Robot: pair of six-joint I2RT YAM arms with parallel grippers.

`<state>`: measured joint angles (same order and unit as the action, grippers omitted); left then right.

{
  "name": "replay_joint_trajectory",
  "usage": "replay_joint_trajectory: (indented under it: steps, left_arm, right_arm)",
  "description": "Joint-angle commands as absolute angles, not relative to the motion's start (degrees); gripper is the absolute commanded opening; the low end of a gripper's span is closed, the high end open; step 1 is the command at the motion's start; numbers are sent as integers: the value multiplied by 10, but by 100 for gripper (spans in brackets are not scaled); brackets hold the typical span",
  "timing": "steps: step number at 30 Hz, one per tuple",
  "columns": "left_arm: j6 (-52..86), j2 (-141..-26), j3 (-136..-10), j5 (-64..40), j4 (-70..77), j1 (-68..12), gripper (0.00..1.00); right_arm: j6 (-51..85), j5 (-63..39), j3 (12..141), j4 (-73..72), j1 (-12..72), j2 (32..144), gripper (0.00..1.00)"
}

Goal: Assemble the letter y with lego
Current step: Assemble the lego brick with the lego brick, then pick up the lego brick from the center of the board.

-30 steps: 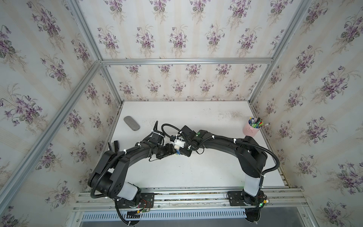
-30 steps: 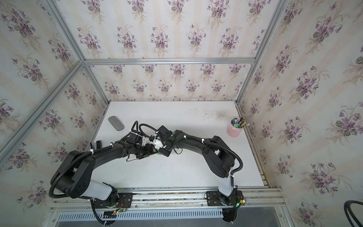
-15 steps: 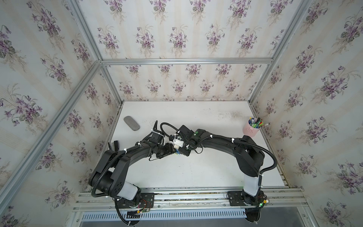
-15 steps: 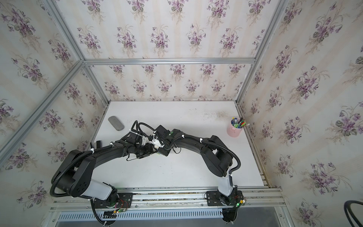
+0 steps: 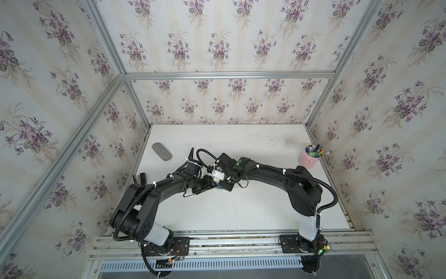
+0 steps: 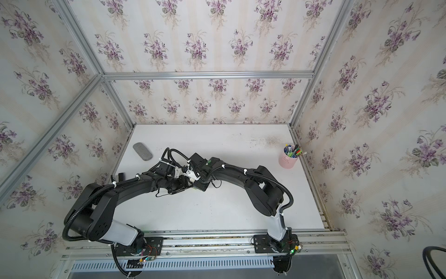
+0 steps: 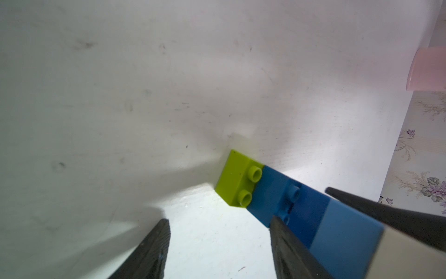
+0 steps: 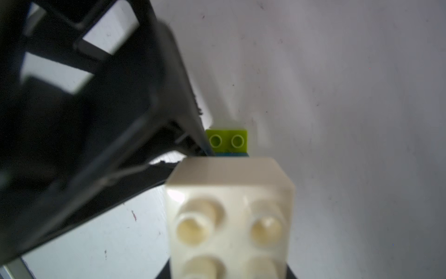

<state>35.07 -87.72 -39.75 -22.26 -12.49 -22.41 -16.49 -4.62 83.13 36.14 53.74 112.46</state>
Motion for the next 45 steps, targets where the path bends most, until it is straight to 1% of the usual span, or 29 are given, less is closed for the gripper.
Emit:
replay_joint_trajectory:
  steps: [1,22,35,45]
  left_arm:
    - [339,-889,-390,-163,-202,-227,66]
    - [341,-883,-389,-166,-203,-227,66]
    - [343,-860,-396,-170,-206,-227,70]
    - [342,-862,-396,-171,-206,-227,69]
  right_arm:
    - [-166,-60,835,353,543,1141,24]
    - [-162,-47,875,390,547,1155,24]
    - [-157,-51,884,396,547,1149,24]
    - [-159,-49,899,417,548,1162,24]
